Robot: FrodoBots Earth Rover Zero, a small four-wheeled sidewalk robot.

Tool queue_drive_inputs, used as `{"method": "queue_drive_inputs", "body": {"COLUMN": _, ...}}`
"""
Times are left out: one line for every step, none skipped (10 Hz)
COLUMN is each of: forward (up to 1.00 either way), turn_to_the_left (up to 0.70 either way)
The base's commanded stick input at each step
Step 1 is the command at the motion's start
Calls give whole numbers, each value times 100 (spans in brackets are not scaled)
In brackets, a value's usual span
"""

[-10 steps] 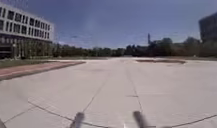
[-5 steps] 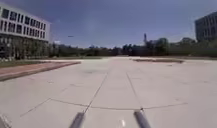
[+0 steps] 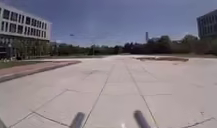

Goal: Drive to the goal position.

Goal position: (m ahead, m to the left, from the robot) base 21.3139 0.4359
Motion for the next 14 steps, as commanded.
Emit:
{"method": "queue_drive_inputs", "body": {"forward": 85, "turn_to_the_left": 0}}
{"method": "queue_drive_inputs", "body": {"forward": 85, "turn_to_the_left": 0}}
{"method": "queue_drive_inputs", "body": {"forward": 85, "turn_to_the_left": 0}}
{"method": "queue_drive_inputs", "body": {"forward": 85, "turn_to_the_left": 0}}
{"method": "queue_drive_inputs", "body": {"forward": 85, "turn_to_the_left": 0}}
{"method": "queue_drive_inputs", "body": {"forward": 85, "turn_to_the_left": 0}}
{"method": "queue_drive_inputs", "body": {"forward": 85, "turn_to_the_left": 0}}
{"method": "queue_drive_inputs", "body": {"forward": 85, "turn_to_the_left": 0}}
{"method": "queue_drive_inputs", "body": {"forward": 85, "turn_to_the_left": 0}}
{"method": "queue_drive_inputs", "body": {"forward": 85, "turn_to_the_left": 0}}
{"method": "queue_drive_inputs", "body": {"forward": 85, "turn_to_the_left": 0}}
{"method": "queue_drive_inputs", "body": {"forward": 85, "turn_to_the_left": 0}}
{"method": "queue_drive_inputs", "body": {"forward": 85, "turn_to_the_left": 0}}
{"method": "queue_drive_inputs", "body": {"forward": 85, "turn_to_the_left": 0}}
